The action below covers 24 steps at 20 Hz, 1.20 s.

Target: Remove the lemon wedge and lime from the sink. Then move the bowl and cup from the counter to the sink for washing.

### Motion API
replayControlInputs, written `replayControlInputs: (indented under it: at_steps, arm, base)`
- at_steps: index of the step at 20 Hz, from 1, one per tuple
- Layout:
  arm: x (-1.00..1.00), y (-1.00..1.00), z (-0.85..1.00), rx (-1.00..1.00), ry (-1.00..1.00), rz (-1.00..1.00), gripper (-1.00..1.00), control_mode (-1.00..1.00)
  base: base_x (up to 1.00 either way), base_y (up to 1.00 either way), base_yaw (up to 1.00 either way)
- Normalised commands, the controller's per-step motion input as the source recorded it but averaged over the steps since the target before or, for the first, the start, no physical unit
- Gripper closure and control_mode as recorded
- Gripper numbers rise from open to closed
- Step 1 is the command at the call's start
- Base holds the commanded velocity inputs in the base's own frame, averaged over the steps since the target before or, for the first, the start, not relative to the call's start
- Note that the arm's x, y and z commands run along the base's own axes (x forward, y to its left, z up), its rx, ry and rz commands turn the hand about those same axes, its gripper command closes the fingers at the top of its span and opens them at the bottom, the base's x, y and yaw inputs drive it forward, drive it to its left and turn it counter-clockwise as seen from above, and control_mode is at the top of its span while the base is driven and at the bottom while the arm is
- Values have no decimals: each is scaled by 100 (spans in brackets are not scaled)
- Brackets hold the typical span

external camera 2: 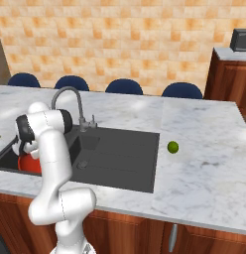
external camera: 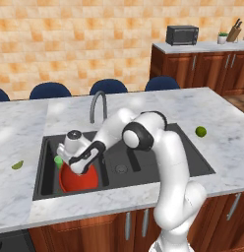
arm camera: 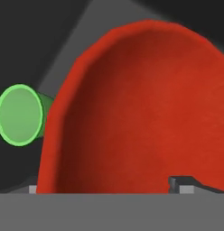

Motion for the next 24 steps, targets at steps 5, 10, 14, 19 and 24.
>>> replayControlInputs:
  at_steps: [5, 10, 14, 19, 24]
  arm:
    - [1, 2, -16, -3, 1, -17, -100, -100]
    - [3, 0, 2, 0, 0, -8, -100, -100]
    - [0, 0, 14, 0, -2, -5, -100, -100]
    - [0, 0, 23, 0, -7, -2, -100, -100]
    - [0, 0, 28, 0, -7, -2, -100, -100]
  base:
    - [0, 0, 0]
    - [0, 0, 0]
    - [0, 0, 0]
    - [0, 0, 0]
    - [0, 0, 0]
